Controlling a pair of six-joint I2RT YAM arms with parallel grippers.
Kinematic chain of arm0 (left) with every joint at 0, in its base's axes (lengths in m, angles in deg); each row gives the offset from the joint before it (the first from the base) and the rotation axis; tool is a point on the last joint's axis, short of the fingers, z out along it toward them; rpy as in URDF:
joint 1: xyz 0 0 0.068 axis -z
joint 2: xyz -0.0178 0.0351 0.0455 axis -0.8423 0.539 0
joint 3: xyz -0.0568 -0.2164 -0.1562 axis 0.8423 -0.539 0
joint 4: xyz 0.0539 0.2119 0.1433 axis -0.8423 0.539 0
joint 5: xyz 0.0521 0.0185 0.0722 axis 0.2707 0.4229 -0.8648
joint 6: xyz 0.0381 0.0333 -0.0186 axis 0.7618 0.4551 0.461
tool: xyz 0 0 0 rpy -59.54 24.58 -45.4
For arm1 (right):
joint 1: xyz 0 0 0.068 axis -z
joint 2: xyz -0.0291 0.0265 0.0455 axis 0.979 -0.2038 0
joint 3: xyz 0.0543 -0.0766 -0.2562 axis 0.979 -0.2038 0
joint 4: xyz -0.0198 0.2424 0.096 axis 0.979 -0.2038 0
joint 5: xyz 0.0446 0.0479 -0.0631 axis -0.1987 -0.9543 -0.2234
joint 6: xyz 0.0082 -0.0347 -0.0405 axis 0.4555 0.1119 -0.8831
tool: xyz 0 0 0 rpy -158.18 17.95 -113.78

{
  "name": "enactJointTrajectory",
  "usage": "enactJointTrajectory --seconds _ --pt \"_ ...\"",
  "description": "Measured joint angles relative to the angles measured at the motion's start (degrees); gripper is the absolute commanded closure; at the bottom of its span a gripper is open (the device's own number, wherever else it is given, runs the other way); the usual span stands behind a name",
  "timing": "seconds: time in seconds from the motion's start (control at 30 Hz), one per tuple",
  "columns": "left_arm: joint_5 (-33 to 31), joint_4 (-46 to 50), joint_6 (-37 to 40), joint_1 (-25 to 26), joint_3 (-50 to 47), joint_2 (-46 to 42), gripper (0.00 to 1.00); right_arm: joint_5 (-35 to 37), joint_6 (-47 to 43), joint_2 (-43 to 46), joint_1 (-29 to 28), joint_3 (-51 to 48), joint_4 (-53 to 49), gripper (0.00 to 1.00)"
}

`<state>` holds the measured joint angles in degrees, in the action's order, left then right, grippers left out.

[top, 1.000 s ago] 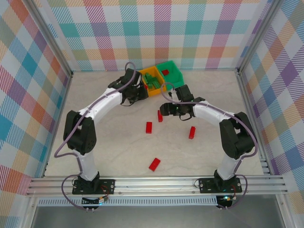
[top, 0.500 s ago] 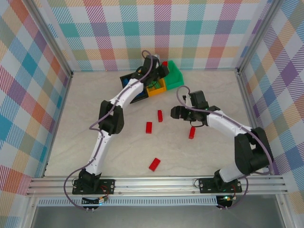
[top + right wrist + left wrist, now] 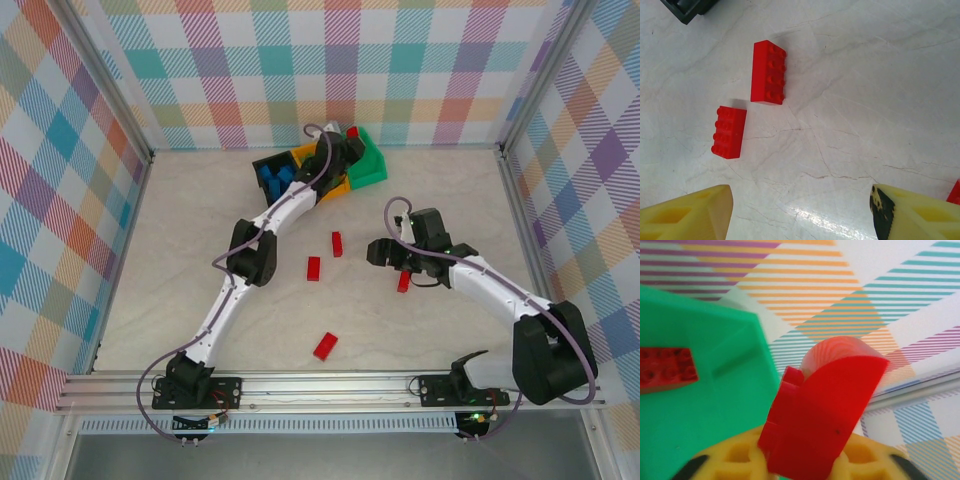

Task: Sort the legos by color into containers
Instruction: Place the lego in the container, then pick up the lego from the middle-right of the table.

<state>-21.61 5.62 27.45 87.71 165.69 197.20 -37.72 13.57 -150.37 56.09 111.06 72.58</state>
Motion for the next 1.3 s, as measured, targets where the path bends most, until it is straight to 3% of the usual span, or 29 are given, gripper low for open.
enactJointTrajectory --seconds 0.03,0.1,0.23,0.4,0.67,0.93,1.1,1.3 --pt "-0.3 -0.5 -0.2 0.3 0.3 0.0 0.34 0.0 0.0 0.4 0.0 0.0 0.0 0.27" --pt "-0.4 -1.3 -0.6 0.7 0.6 0.0 0.28 0.0 0.0 0.9 0.0 0.0 0.0 0.27" --pt "0.0 -1.4 -0.4 1.1 0.6 0.0 0.22 -0.1 0.0 0.8 0.0 0.0 0.2 0.27" --pt "0.8 -2.8 0.9 1.1 -6.6 -3.7 0.21 0.2 0.0 -2.6 0.0 1.4 -0.2 0.26" --pt "4.4 -4.7 2.2 0.9 -22.7 -16.4 0.21 9.4 0.1 -6.4 0.1 4.7 -5.4 0.24" --pt "6.4 -10.8 3.3 0.9 -47.2 -35.4 0.21 14.8 1.1 -6.8 0.1 3.0 -10.0 0.24" --pt "7.2 -12.8 4.4 0.9 -58.2 -42.3 0.21 18.4 1.0 -5.6 0.1 0.6 -13.1 0.25" --pt "8.3 -13.0 5.1 0.9 -67.8 -45.9 0.21 17.9 1.5 -5.6 0.1 -0.2 -13.4 0.39"
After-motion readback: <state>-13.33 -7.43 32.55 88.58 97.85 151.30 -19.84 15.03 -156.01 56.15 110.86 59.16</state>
